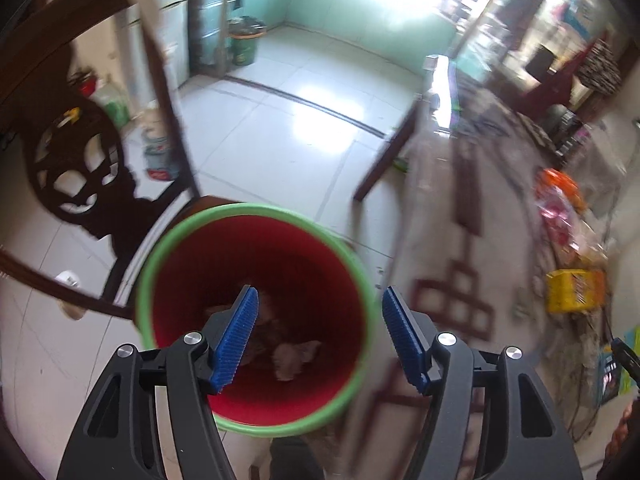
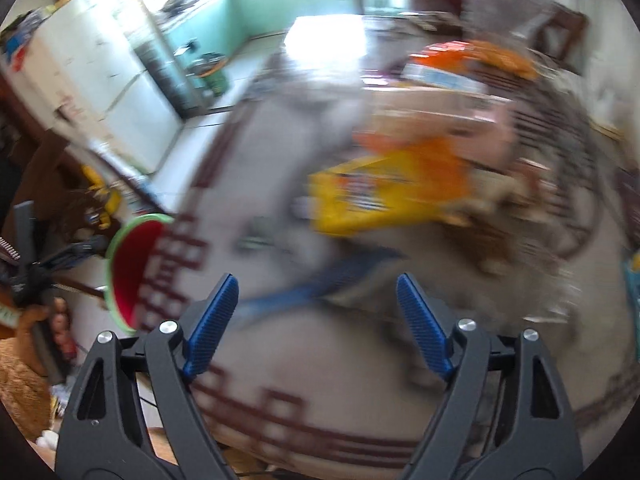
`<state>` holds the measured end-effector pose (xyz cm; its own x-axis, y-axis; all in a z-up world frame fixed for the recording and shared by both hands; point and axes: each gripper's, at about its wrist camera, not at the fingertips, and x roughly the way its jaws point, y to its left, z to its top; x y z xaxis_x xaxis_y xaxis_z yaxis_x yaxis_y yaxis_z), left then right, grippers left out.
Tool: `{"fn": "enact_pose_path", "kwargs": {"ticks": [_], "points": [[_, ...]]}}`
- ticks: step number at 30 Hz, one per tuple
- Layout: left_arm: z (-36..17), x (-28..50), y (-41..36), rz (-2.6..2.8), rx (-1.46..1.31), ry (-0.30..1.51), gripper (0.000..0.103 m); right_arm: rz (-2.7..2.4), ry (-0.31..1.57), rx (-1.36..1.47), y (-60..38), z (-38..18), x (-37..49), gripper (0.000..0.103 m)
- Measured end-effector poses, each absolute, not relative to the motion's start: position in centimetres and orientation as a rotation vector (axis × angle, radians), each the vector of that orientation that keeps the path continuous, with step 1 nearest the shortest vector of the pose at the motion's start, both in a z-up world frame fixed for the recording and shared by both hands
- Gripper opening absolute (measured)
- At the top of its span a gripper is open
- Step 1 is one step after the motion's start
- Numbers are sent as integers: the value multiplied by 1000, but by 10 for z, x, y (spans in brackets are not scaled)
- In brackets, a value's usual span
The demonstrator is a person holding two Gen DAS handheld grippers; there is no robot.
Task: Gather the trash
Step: 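Return both tools to the table and grasp a clear plastic bag with the right tool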
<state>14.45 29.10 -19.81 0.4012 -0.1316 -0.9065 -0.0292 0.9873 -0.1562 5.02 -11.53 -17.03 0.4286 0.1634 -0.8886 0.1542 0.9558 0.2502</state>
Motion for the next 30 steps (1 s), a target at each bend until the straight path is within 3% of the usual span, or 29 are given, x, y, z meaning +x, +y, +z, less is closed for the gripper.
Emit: {"fn": "enact_pose_path", "kwargs": {"ticks": [11,22,24,25,26,27,30], "points": [[-179,115,156,-228,-129,1142,62,-193,1205,278,-273,-207,16,88],[-189,69,-19,-374,-193,1201,63,55,1310,143,-300,-266,37,88],[-191,63,-48,-397,-160,1213,63,99,1312,136,-300,-270,39,77],[-192,62,-58,-403,-148,1216,63,117,1316,125,-300,-273,39,64],[-192,61,-68,-408,-138,1218,63,122,1311,105,-301,-274,38,58],[-192,61,-75,-410,-133,1220,63,140,1315,107,-301,-275,38,39],[-197,64,-95,-413,-135,1238,63,181,1316,178,-312,-276,33,32]]}}
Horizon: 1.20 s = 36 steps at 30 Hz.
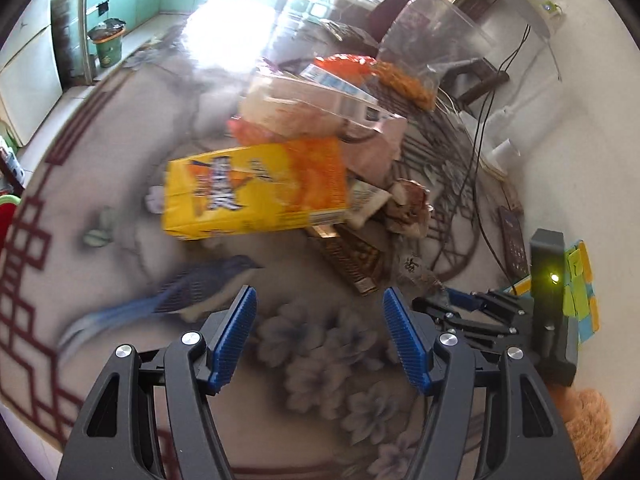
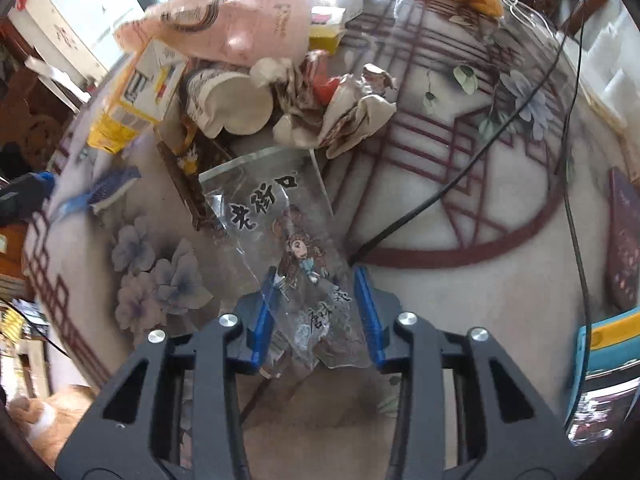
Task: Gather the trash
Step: 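Return both tools to the table and grasp a clear plastic bag with the right tool, then grasp the brown cigarette box with the left tool while the right tool holds the bag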
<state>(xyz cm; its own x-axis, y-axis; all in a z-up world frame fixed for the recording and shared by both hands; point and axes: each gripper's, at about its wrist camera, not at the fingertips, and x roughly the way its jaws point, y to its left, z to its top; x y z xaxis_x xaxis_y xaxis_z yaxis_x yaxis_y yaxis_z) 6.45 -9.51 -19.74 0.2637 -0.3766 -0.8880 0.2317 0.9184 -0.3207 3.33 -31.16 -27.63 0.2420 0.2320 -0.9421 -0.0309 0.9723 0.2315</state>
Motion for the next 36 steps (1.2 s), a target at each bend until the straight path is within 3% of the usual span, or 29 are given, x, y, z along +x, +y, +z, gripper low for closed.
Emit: {"fn": "enact_pose_path", "kwargs": {"ticks": [1,12,22,25,27,32,36], "points": [[-201,65,-101,-412,-142,1252,63,188,1307,215,-318,-274,30,23],[-242,88,-160,-374,-131,1331,63,97,1094,499,-390,-230,2,22],[-260,109,-170,-315,-153,1361,63,104,1065,563,-397,-224,-1,22],[-260,109,-171,-327,-146,1356,50,110,1061,569,-397,-224,0,22],[-260,107,-173,-367,-143,1374,26,114,1058,567,-395,-222,2,22],[-255,100,-170,-414,-147,1373,7,127,1051,563,-388,-218,6,22],[-245,92,-166,-463,-166,1371,0,135,1040,565,-382,-214,8,22]]}}
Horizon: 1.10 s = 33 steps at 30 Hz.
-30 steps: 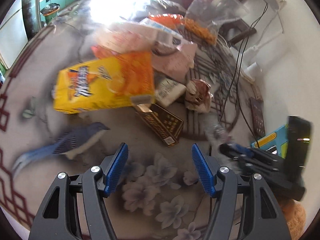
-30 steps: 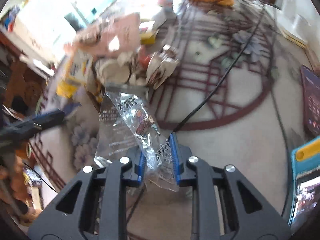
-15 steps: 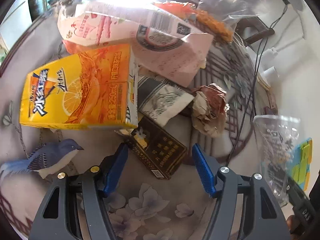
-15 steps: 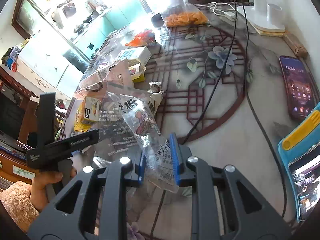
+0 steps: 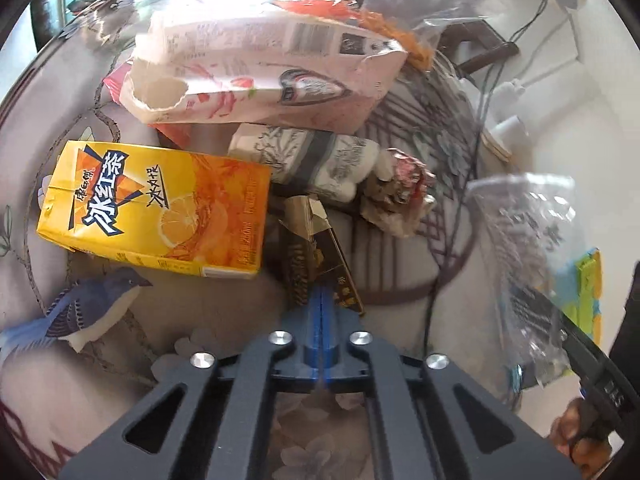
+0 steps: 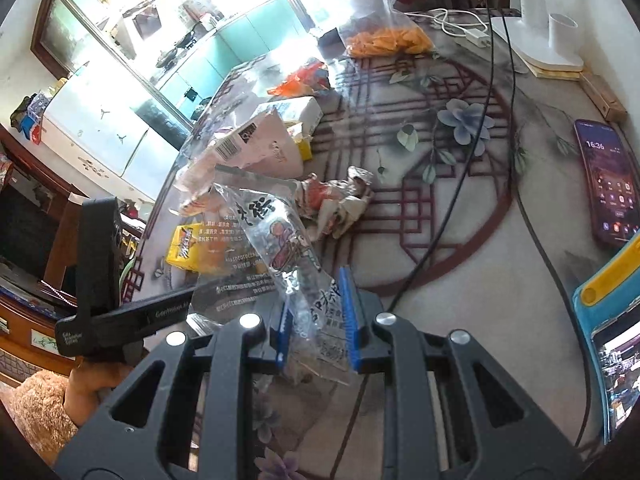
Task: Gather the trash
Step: 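Grasp the brown cigarette box with the left tool while the right tool holds the bag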
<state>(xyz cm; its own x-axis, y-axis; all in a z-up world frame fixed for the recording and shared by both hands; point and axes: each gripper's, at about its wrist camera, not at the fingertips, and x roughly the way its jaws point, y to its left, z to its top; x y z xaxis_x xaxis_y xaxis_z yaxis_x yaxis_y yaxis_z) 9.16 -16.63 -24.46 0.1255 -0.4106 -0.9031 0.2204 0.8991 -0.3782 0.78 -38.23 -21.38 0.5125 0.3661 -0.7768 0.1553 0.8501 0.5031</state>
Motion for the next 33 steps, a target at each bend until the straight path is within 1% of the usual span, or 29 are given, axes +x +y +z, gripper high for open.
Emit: {"fn": "enact_pose_path", "kwargs": {"ticks": [5,11,13,14,15,23,24,25,26,27,28,33], "points": [[-228,80,-161,-526,-208,1362,0,140,1014,567,-376,-203,9,22],[-213,74,-159,-526,-153,1311,0,134,1000,576,-372,-198,11,22],[-222,80,-161,-515,-159,1358,30,133,1000,574,-369,-198,12,22],[-226,82,-162,-501,-159,1354,54,132,1001,573,-369,-198,13,22],[-229,84,-165,-486,-141,1331,55,131,1004,571,-368,-199,13,22],[-256,96,-193,-491,-40,1367,53,96,1016,586,-374,-201,-3,22],[-261,99,-196,-483,-36,1374,51,91,1016,588,-375,-201,-5,22],[-262,101,-197,-476,-34,1379,46,84,1015,591,-377,-201,-8,22],[-264,102,-198,-473,-35,1383,27,79,1014,593,-378,-200,-10,22],[-265,103,-198,-475,-39,1392,12,73,1012,598,-380,-200,-13,22],[-264,103,-199,-481,-47,1394,5,69,1009,602,-382,-199,-15,22],[-234,96,-193,-526,-85,1322,4,61,989,630,-386,-195,-19,22]]}}
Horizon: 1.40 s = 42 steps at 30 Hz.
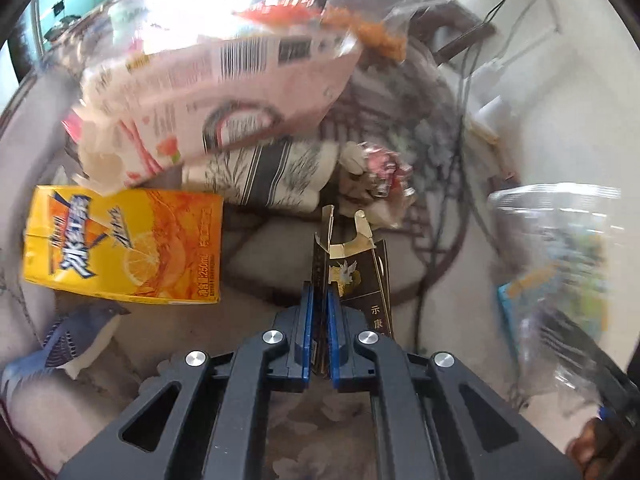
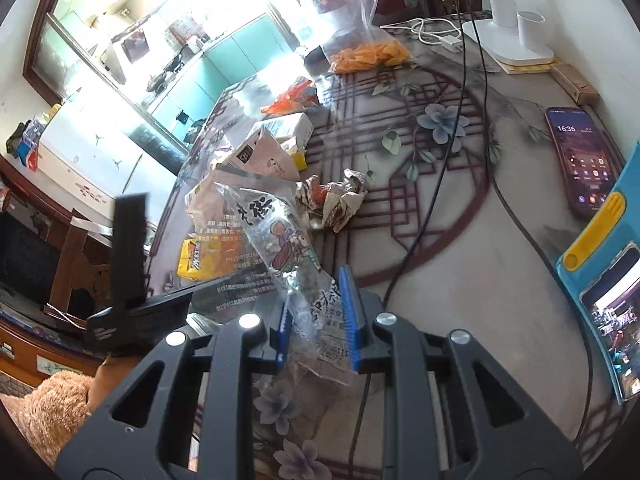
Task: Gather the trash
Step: 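Grasp the brown cigarette box with the left tool while the right tool holds the bag, then carry the cigarette box toward the red bucket while the right tool holds the bag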
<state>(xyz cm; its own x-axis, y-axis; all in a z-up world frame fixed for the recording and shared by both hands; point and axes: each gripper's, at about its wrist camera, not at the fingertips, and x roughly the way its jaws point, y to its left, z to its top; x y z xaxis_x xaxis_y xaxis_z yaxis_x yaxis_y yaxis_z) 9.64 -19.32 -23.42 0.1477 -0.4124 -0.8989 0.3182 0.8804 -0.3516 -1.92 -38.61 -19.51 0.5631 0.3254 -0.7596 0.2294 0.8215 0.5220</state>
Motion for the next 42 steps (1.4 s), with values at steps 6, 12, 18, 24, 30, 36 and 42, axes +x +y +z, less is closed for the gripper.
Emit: {"fn": "enact_pose_path", "kwargs": {"ticks": [6,12,18,24,30,36,42], "points": [[-186,85,-161,-563,-159,1220,4,111,958,616,-372,-180,-10,22],[-149,75,-113,-487,-196,1106,4,201,917,576,-342,-154,6,22],[-127,68,-44,-342,-215,1016,4,275,913,513,-306,-141,20,22],[-119,66,10,-266,-256,982,4,320,927,462,-266,-134,30,22],[-115,71,62,-238,-277,956,4,344,935,427,-222,-125,38,22],[-111,80,104,-227,-285,948,4,350,934,393,-174,-114,48,22],[-106,88,151,-211,-265,934,4,357,925,366,-123,-107,60,22]]}}
